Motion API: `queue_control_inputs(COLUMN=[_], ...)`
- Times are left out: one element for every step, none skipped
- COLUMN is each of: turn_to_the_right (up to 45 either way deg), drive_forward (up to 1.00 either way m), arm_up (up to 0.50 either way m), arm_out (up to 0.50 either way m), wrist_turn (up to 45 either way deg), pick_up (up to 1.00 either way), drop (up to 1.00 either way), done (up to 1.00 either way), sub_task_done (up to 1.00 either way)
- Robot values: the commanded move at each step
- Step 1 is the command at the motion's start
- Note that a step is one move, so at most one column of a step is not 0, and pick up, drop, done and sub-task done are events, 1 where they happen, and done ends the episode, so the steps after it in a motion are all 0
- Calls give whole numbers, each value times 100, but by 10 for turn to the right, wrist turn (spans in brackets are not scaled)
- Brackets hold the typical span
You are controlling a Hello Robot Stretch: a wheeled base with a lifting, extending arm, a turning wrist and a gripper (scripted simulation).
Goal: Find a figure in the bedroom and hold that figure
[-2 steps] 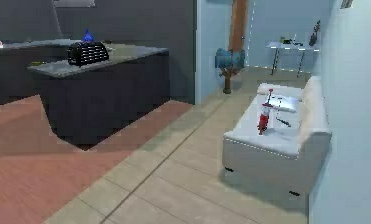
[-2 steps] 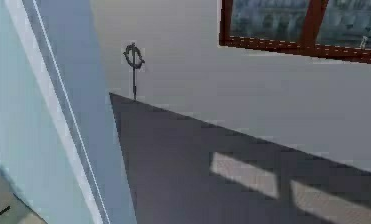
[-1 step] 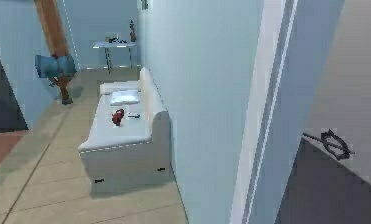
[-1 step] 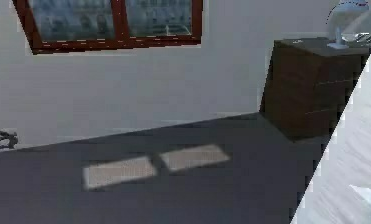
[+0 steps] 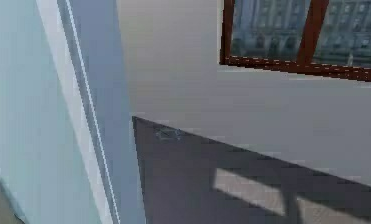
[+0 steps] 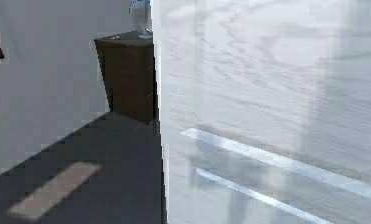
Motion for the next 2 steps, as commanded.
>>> queue_control_inputs(turn_to_the_right=[450, 30], drive_forward=[0, 0], arm_up=[0, 0], arm_out=[0, 0], wrist_turn=[0, 0], pick_up=[0, 0], drop=[0, 0], done=[0, 0], sub_task_done=[0, 0])
